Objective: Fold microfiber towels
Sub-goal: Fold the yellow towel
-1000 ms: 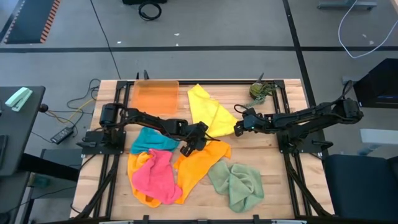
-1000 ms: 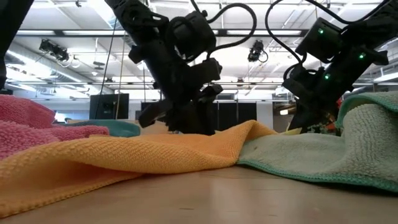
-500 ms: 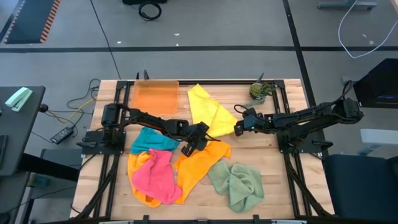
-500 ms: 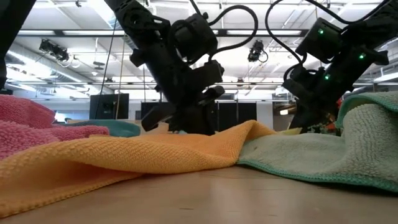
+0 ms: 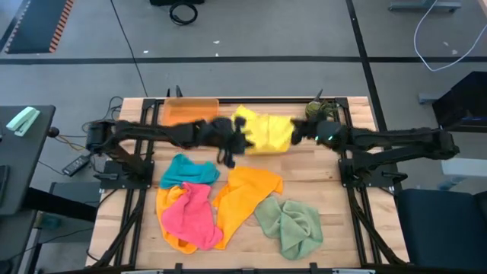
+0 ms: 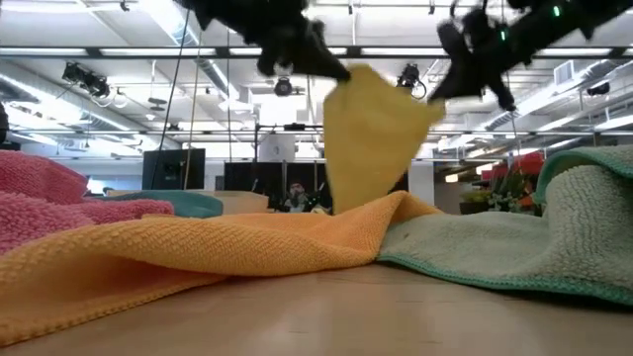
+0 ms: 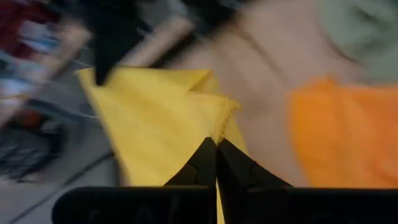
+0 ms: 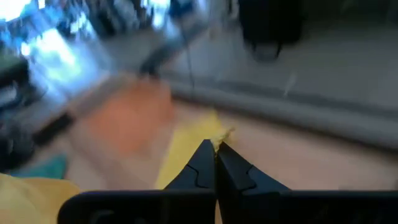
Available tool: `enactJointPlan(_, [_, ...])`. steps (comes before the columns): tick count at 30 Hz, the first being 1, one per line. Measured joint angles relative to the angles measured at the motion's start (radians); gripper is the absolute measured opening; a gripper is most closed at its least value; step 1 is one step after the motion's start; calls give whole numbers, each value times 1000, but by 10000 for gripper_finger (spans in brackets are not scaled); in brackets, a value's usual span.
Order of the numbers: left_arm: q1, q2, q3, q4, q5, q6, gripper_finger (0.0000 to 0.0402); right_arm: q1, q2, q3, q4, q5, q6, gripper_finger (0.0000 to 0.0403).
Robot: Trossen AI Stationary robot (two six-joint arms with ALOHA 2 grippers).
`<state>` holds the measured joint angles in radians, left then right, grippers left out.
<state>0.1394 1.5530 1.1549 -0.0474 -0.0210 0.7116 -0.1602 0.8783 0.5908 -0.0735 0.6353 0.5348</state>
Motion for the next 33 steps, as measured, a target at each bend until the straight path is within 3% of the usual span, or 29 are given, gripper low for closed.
enactJointPlan(4, [154,-85,0,130,5,-22,5,-137,17,171,29,18,-174,0])
enactJointPlan(8, [307,-142,1,291,77,-108,5,-305,97,405,-57,-77,-249,0])
enactJointPlan(11, [371,-178,1,243,209,-237,5,-350,162,535,-258,-160,-234,0])
enactJointPlan(13, [381,-191,1,109,292,-285,5,-326,195,558,-417,-194,-206,0])
enactJointPlan(16, [349,-178,1,-155,387,-278,5,-230,228,468,-569,-203,-114,0])
enactJointPlan(18, [302,-144,-4,-317,424,-248,5,-141,235,342,-572,-211,-12,0])
enactJointPlan(20, [236,-113,-47,-375,430,-230,5,-44,235,214,-521,-231,110,0])
enactJointPlan(24, [104,-75,-205,-232,429,-234,5,142,235,-7,-339,-273,379,1])
enactJointPlan(28, [0,-54,-358,7,422,-282,5,286,235,-119,-197,-293,537,16])
enactJointPlan(33, [-53,-51,-435,176,360,-365,5,368,233,-131,-197,-290,514,69])
